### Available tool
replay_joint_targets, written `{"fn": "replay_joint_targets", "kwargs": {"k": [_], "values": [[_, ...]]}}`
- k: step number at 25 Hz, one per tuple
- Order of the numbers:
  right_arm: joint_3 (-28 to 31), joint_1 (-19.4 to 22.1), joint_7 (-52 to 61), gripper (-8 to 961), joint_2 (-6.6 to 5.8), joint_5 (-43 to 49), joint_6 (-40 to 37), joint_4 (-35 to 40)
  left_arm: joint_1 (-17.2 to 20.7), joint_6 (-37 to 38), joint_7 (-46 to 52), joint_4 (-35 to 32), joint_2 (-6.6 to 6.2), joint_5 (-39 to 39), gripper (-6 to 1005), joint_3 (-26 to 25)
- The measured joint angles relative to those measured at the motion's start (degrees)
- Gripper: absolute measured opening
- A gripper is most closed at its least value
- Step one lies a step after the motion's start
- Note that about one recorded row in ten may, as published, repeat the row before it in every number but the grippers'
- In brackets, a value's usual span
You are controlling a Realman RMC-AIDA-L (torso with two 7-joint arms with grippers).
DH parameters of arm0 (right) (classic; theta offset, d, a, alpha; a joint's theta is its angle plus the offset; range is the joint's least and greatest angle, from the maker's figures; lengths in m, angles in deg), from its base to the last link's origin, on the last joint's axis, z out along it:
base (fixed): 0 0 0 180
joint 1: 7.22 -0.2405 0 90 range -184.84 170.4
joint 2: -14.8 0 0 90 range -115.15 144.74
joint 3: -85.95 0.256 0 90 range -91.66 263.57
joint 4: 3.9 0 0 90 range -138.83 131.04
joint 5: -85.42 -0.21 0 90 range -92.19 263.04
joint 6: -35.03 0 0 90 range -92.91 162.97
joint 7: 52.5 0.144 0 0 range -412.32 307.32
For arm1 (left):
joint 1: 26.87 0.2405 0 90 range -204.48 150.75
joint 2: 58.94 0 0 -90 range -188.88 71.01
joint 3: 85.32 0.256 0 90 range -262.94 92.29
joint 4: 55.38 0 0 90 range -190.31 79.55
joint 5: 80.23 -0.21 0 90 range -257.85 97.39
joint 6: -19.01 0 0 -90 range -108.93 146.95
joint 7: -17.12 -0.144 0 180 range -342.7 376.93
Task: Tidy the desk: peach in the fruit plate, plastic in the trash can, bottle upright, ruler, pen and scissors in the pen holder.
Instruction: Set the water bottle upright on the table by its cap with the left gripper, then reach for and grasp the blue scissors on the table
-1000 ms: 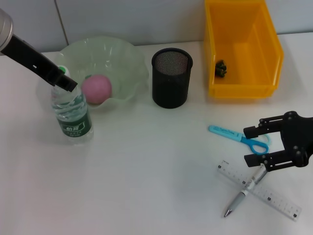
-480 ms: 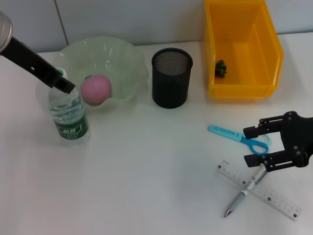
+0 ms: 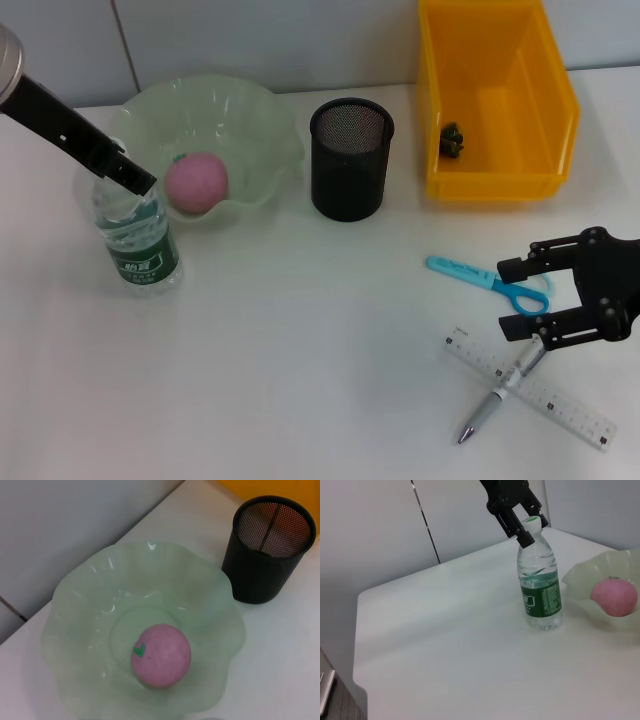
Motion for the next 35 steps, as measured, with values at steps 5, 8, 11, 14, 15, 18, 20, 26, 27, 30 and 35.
{"fn": "replay_joint_targets", "kwargs": {"k": [5,8,11,14,15,18,20,26,27,30,35], "values": [[0.00,-0.08,0.00,710,0.00,0.00,0.04,0.00,-0.13,0.01,0.00,-0.22,0.04,-0.25,762,-0.38],[0.00,-0.12,0.00,709,0.00,0.00,0.03,0.00,-0.19,-0.15,0.01,-0.24,0.10,-0.27,794,-0.40],[0.00,-0.13,0.00,709,0.00,-0.01,0.04,0.00,-0.27,-0.30,0.02,-0.26,-0.05,0.43,826,-0.54],[0.00,-0.13,0.00,709,0.00,-0.05,0.04,0.00,-0.29,-0.33,0.02,-0.26,-0.14,0.60,842,-0.70],[0.00,-0.13,0.00,709,0.00,-0.06,0.04,0.00,-0.29,-0.33,0.02,-0.26,-0.14,0.60,845,-0.70],[0.04,-0.13,0.00,709,0.00,-0.09,0.08,0.00,-0.68,-1.01,-0.58,-0.96,-0.24,1.29,853,-2.97],[0.19,-0.13,0.00,709,0.00,-0.13,0.13,0.00,-1.07,-1.72,-1.78,-1.59,-0.14,2.75,856,-5.66],[1.70,-0.13,0.00,709,0.08,-0.24,-0.05,0.00,-0.61,-5.46,-7.86,5.30,-1.37,33.79,856,-21.43],[1.90,-0.13,0.00,709,0.09,-0.26,-0.09,0.00,-0.07,-5.87,-8.75,7.70,-1.71,38.34,856,-21.82],[2.41,-0.13,0.00,709,0.16,-0.34,-0.11,0.00,2.31,-6.03,-14.69,16.24,-1.99,54.09,855,-21.54],[4.59,-0.12,-0.01,709,0.24,-0.54,-0.13,0.00,8.09,-4.77,-30.92,23.98,0.61,69.11,855,-19.13]]}}
